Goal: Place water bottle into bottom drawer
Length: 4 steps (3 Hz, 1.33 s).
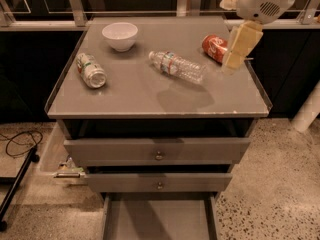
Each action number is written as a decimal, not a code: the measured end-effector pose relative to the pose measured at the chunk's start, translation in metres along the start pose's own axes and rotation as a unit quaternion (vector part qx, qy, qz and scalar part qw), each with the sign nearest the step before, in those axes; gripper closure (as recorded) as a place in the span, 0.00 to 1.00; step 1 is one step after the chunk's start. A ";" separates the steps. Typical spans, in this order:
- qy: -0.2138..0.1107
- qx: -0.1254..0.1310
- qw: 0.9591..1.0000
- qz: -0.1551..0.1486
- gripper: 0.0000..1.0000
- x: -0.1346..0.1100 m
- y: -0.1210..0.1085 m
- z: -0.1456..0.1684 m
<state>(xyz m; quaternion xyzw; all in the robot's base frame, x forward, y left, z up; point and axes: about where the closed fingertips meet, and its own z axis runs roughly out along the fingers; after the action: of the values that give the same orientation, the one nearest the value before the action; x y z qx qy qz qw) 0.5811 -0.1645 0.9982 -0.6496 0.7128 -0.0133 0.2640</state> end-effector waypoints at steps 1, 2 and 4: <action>-0.040 -0.017 0.999 -0.001 0.00 0.000 -0.021 0.032; -0.071 -0.050 0.996 0.016 0.00 0.008 -0.019 0.057; -0.067 -0.057 0.996 0.021 0.00 0.008 -0.018 0.063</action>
Offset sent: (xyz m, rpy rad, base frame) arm 0.0450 -0.0007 -0.0649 0.2219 0.1504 0.0721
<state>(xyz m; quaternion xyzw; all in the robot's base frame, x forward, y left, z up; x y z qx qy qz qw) 0.6221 -0.1544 0.9472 -0.6478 0.7067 0.0770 0.2738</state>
